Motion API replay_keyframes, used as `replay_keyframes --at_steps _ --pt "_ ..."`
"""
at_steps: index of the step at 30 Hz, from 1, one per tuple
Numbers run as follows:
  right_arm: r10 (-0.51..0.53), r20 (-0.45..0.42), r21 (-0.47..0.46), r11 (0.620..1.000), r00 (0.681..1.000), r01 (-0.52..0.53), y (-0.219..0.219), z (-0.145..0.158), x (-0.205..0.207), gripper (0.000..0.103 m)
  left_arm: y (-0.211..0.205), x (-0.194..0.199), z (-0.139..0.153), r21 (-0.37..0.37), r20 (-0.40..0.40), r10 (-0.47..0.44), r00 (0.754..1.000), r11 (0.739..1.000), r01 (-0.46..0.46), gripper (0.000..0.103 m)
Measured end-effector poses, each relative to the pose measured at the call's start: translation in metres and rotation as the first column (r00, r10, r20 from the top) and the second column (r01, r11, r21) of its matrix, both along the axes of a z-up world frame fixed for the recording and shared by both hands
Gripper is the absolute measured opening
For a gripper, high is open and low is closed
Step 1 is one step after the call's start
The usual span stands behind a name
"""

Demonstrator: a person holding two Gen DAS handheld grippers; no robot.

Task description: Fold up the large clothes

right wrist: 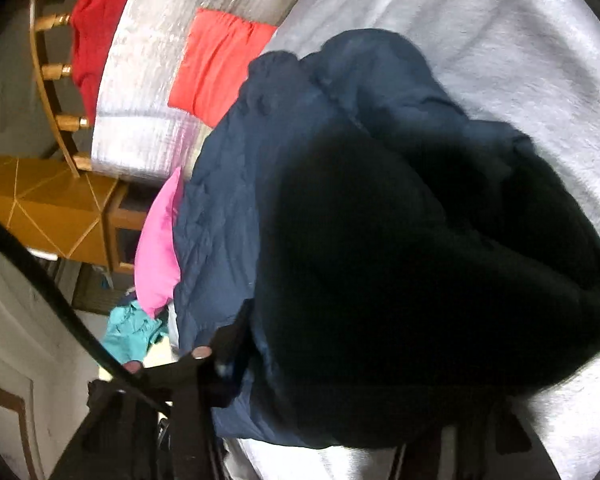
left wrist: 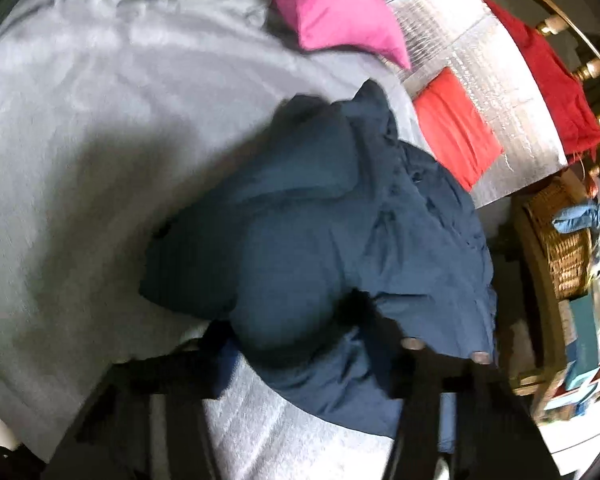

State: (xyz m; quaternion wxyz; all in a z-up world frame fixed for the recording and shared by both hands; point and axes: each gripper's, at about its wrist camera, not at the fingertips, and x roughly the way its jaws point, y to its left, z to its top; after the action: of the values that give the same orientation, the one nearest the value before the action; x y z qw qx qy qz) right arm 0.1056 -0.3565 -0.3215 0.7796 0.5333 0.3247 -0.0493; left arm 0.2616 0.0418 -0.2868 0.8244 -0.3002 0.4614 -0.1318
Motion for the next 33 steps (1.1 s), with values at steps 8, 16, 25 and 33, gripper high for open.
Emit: replay_keyframes --at_steps 8,16,25,33 --pt "0.062 0.068 -0.237 0.971 0.996 -0.045 0.025 0.042 0.007 0.044 -0.006 -0.011 0.025 0.127 0.131 -0.050 0.990 0.991 0.033 0.019" --pt "0.126 -0.015 -0.127 0.984 0.992 -0.127 0.007 0.015 0.013 0.043 -0.007 -0.025 0.021 0.234 0.132 -0.117 0.984 0.969 0.084 0.018" --pt "0.175 -0.058 -0.173 0.968 0.983 -0.182 0.007 0.031 -0.018 0.065 -0.026 -0.058 0.042 0.518 0.172 -0.162 0.972 0.854 0.051 0.044" --pt "0.252 0.029 -0.264 0.935 0.967 -0.235 0.018 0.078 -0.057 0.067 -0.027 -0.105 0.087 0.645 0.353 -0.202 0.914 0.760 -0.081 0.064"
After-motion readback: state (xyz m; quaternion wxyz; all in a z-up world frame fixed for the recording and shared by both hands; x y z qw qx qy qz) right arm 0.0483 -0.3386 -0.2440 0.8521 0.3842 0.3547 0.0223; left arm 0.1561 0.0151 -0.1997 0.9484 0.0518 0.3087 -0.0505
